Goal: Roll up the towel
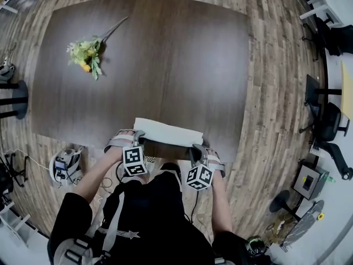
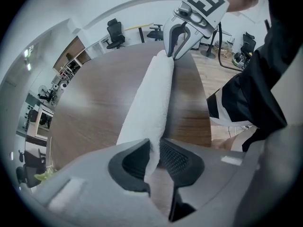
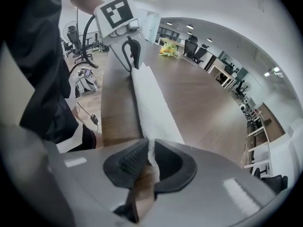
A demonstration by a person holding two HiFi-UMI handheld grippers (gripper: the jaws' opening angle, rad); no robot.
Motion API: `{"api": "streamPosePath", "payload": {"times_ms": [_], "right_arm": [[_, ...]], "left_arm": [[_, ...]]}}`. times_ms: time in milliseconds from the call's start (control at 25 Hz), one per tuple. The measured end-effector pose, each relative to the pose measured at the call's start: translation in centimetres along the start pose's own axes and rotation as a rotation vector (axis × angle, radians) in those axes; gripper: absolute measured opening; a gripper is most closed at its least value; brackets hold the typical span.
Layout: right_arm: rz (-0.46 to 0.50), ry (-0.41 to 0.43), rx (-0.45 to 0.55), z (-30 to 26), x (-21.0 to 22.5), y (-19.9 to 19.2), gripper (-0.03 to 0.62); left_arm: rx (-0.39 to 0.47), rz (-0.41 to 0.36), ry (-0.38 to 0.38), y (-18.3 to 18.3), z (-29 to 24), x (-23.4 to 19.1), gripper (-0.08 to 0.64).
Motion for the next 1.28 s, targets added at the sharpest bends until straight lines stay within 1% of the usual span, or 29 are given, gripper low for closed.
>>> {"api": "streamPosePath", "payload": {"times_ms": [120, 360, 440, 560, 720, 920, 1280], "right_arm": [[-0.012, 0.048, -0.006, 0.3, -0.5, 0.0, 0.037], [-0.063, 0.252, -0.027, 1.2, -3.3, -0.1, 0.031], [-0.095, 0.296, -0.030, 1.4, -3.7, -0.1, 0.031], [-0.134, 0.320, -0.032, 1.3, -3.4, 0.1, 0.032], [-0.149, 0.345, -0.031, 1.6, -2.8, 0.3, 0.035], [-0.185, 0.375, -0.015, 2.1, -1.5, 0.4, 0.035], [-0.189, 0.401, -0.001, 2.1, 0.8, 0.7, 0.036]], "left_arm": [[-0.023, -0.023, -0.017, -0.3, 0.4, 0.2, 0.074], [-0.075, -0.036, -0.166, -1.0, 1.5, 2.5, 0.072], [-0.086, -0.031, -0.197, -1.0, 1.6, 2.8, 0.072], [-0.107, -0.019, -0.218, -0.9, 1.3, 2.5, 0.075], [-0.130, -0.030, -0.219, -0.5, 1.4, 1.6, 0.077], [-0.160, -0.039, -0.245, 0.1, 1.6, 0.7, 0.077], [-0.191, -0.034, -0.280, 1.0, 1.4, -1.4, 0.077]]}}
Point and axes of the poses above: the fingertips, and each gripper's own axes: z backward along the fingers, x to its right, y out of its top, the point moved 4 cm from there along z, backward along the fingers, and after that the axes turned 9 degrees about y, right-handed, at the moved point
